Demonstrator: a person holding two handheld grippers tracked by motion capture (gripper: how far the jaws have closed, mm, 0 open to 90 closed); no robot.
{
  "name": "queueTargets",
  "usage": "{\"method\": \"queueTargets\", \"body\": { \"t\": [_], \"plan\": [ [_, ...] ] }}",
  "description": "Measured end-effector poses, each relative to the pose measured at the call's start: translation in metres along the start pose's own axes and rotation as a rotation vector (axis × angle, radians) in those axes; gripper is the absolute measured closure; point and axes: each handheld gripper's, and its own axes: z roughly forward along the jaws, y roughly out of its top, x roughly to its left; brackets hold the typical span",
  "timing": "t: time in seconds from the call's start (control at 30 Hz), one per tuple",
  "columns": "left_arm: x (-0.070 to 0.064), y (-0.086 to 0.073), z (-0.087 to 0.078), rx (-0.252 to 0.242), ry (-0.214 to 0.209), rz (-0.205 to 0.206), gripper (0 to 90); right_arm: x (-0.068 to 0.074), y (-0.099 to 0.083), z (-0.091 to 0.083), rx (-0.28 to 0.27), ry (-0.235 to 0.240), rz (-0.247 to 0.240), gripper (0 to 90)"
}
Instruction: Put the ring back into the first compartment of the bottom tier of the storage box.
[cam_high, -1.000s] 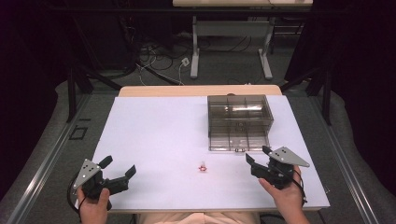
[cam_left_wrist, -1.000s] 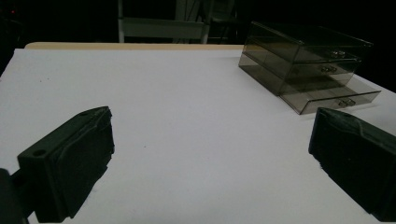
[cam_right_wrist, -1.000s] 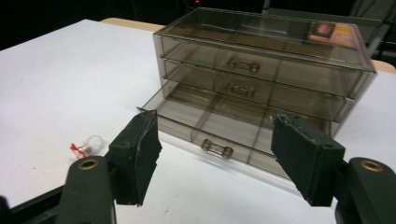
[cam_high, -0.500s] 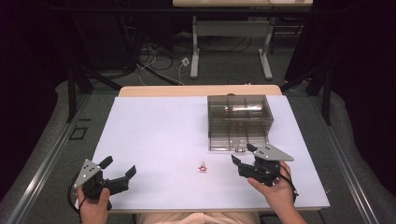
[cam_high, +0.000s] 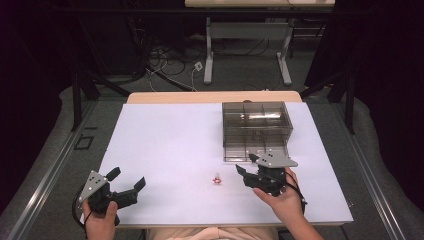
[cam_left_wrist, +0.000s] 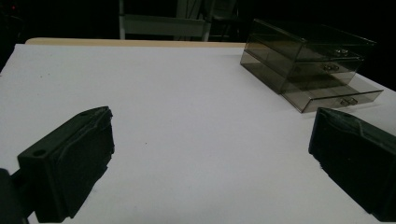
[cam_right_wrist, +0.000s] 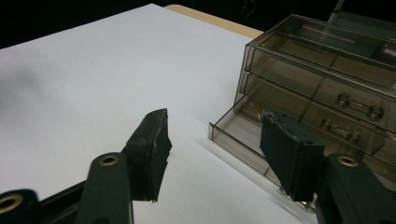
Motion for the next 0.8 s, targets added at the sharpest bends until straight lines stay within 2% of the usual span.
{"method": "queueTargets", "body": {
  "t": [0.1,0.27,0.5,0.8],
  "plan": [
    [0.000,0.000,0.000,0.001,0.001,0.001,0.1,0.003,0.001,0.005,0.005,0.012,-0.001,46.3],
    [0.000,0.000,0.000,0.000,0.001,0.002,0.1,0.008,0.003,0.012,-0.008,0.052,0.040,51.3],
    [0.000,0.000,0.000,-0.001,-0.002,0.006,0.1,0.013,0.005,0.020,0.019,0.066,0.009,52.8],
    [0.001,0.000,0.000,0.001,-0.001,0.006,0.1,0.020,0.003,0.037,0.065,0.092,0.006,54.9]
  ]
}}
